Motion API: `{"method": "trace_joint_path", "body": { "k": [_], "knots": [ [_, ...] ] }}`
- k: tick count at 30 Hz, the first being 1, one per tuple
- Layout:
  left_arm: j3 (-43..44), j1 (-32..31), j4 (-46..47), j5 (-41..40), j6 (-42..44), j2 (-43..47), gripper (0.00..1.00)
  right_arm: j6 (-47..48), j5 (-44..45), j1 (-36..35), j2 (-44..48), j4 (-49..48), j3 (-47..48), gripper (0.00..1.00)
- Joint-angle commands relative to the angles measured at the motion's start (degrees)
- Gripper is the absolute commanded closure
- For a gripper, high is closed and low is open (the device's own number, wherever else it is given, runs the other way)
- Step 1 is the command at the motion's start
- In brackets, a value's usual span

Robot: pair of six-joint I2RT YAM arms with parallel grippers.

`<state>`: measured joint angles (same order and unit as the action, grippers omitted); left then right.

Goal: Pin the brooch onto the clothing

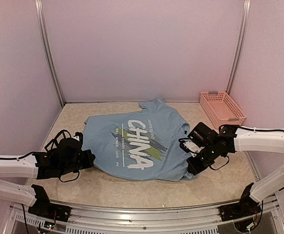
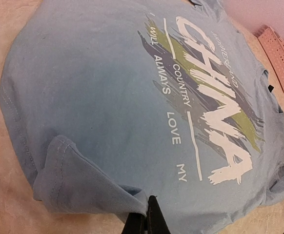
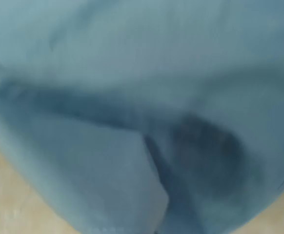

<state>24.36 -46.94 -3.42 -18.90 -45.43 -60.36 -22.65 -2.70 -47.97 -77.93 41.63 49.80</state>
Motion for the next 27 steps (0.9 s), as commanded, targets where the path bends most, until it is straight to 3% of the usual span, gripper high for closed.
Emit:
{"method": "trace_joint_path", "body": {
  "k": [1,11,14,15,16,18,22,24,27],
  "knots": [
    [-2.62,-3.57,-3.45,-3.17,-10.18,4.83,1.0,-8.24,-8.22,-1.69,3.04,3.44,-4.11,1.0],
    [-2.92,-13.68,-14.86,-9.07,-22.11,8.76,1.0,-16.15,-13.49,-11.5,4.44,12.34,-6.28,1.0],
    [-2.13,-17.79,-18.23,-10.4,-25.97,8.92,0.86,-16.74,-14.76,-12.24,5.45,14.88,-6.67,1.0],
    [-1.45,-19.19,-20.24,-11.62,-27.34,8.94,0.75,-16.8,-15.13,-12.32,6.02,15.89,-6.58,0.98],
    [-0.34,-20.69,-22.71,-13.12,-28.85,9.06,0.7,-16.87,-15.32,-12.32,6.64,16.84,-6.38,0.91],
    [2.87,-23.22,-27.63,-15.69,-30.89,9.12,0.59,-16.52,-15.94,-12.33,8.09,18.98,-5.33,0.73],
    [8.9,-28.82,-38.41,-21.67,-36.67,9.03,0.55,-15.36,-17.17,-12.33,10.61,23.23,-0.32,0.47],
    [10.79,-30.57,-42.93,-23.24,-39.32,9.03,0.55,-14.95,-16.93,-12.33,11.32,26.0,3.09,0.42],
    [12.63,-31.5,-46.92,-24.0,-40.55,8.78,0.55,-15.05,-13.24,-12.19,11.09,27.22,8.97,0.41]
  ]
}}
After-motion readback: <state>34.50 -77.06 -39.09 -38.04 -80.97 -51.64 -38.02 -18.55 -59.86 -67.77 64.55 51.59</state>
